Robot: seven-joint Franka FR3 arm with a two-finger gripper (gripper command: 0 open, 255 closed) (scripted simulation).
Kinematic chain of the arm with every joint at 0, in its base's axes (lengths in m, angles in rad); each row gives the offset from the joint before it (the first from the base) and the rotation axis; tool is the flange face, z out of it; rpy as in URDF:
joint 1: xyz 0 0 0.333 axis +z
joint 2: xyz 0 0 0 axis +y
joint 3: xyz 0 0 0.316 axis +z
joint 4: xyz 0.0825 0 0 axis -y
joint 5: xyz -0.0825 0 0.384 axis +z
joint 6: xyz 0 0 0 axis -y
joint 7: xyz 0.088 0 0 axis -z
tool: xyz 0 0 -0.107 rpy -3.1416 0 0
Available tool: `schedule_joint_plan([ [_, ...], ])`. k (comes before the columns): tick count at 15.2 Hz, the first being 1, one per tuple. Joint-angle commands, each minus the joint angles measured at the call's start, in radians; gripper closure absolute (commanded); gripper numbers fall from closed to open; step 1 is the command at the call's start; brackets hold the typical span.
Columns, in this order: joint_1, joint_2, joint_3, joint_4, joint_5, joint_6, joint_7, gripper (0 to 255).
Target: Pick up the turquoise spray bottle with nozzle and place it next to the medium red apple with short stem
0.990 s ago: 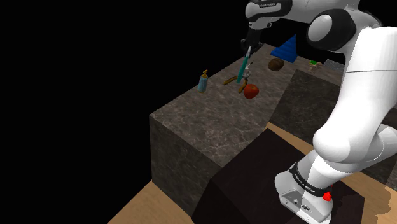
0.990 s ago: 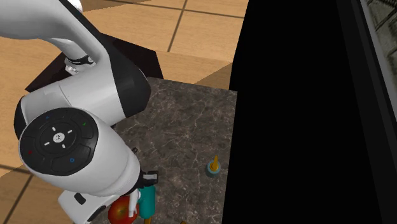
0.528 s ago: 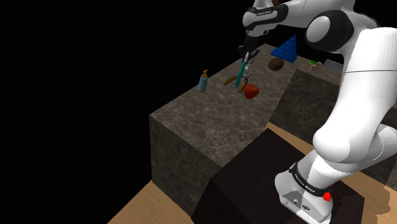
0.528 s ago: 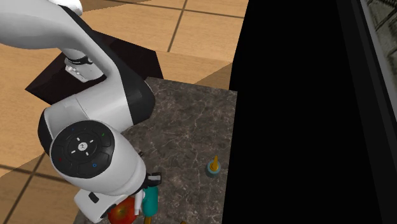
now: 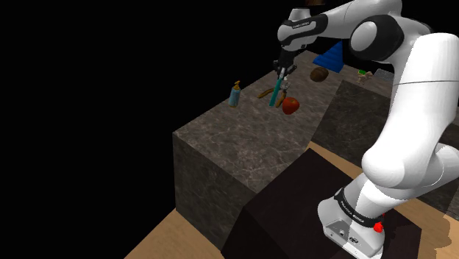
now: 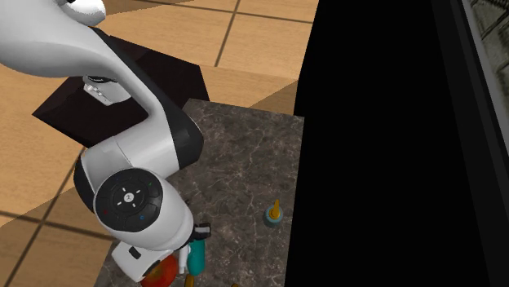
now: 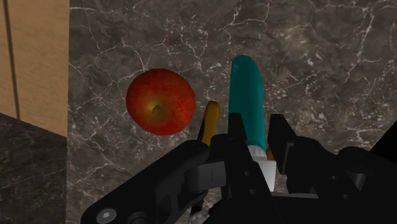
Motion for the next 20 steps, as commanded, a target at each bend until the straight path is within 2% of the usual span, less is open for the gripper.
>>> schedule_joint_plan([
  [1, 0.0, 0.008, 0.0, -0.013, -0.001, 0.022, 0.003, 255],
  [7, 0.0, 0.045, -0.002, -0.044, -0.005, 0.089, 0.012, 255],
  [15, 0.0, 0.045, -0.002, -0.044, -0.005, 0.089, 0.012, 255],
  [16, 0.0, 0.045, -0.002, -0.044, -0.005, 0.089, 0.012, 0],
  [20, 0.0, 0.045, -0.002, -0.044, -0.005, 0.089, 0.012, 0],
])
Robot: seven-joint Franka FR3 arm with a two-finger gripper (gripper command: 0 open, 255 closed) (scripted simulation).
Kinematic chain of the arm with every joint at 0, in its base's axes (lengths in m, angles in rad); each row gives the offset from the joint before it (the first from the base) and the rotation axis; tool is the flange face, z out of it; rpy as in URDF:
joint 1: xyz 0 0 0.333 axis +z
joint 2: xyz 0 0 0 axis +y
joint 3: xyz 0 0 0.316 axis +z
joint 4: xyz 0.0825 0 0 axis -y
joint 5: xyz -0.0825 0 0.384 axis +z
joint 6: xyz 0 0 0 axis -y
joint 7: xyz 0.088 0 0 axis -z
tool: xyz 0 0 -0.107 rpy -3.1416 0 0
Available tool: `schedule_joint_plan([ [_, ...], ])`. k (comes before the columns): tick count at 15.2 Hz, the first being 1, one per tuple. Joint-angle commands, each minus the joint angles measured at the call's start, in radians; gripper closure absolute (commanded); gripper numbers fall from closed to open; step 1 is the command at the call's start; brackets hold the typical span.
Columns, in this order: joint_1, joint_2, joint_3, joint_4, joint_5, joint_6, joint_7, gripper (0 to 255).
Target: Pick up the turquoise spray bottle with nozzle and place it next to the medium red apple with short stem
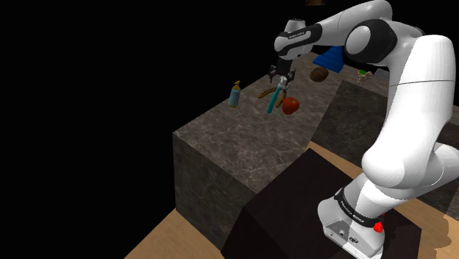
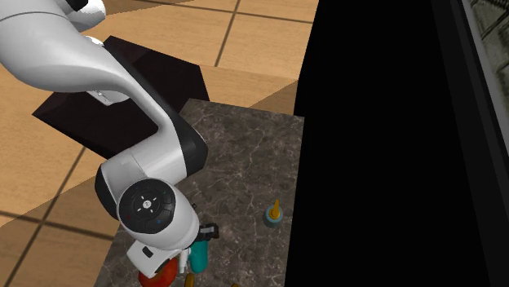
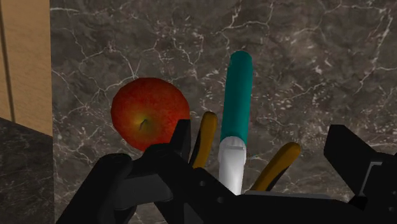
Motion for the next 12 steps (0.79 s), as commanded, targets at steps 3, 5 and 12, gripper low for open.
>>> schedule_joint_plan([
  [3, 0.004, -0.03, 0.002, 0.018, 0.002, -0.049, -0.002, 0],
  [5, 0.007, -0.054, 0.004, 0.041, 0.004, -0.095, -0.003, 0],
  [12, 0.007, -0.054, 0.004, 0.041, 0.004, -0.095, -0.003, 0],
])
